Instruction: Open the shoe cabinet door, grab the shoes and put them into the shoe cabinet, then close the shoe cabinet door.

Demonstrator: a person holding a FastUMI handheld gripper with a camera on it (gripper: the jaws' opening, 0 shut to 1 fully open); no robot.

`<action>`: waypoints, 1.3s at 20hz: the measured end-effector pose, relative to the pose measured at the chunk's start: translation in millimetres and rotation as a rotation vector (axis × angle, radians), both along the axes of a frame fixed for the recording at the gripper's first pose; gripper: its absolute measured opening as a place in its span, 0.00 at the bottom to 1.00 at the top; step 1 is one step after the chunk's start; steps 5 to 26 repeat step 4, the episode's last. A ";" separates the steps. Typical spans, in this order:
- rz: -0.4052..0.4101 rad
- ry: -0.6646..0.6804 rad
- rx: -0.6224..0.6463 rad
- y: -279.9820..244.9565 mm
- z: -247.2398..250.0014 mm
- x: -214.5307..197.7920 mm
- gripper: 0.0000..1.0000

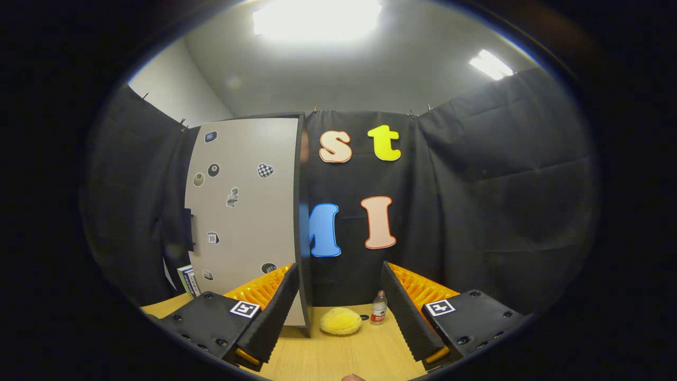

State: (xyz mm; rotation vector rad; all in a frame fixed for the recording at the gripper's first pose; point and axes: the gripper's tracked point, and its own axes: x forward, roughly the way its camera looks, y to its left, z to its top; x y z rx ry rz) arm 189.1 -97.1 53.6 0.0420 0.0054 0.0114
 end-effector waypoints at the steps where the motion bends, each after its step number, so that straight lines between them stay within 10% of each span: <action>1: 0.000 -0.004 0.000 -0.3 0.6 -1.3 0.97; 26: -0.001 -0.014 0.003 -0.6 4.2 -3.2 0.98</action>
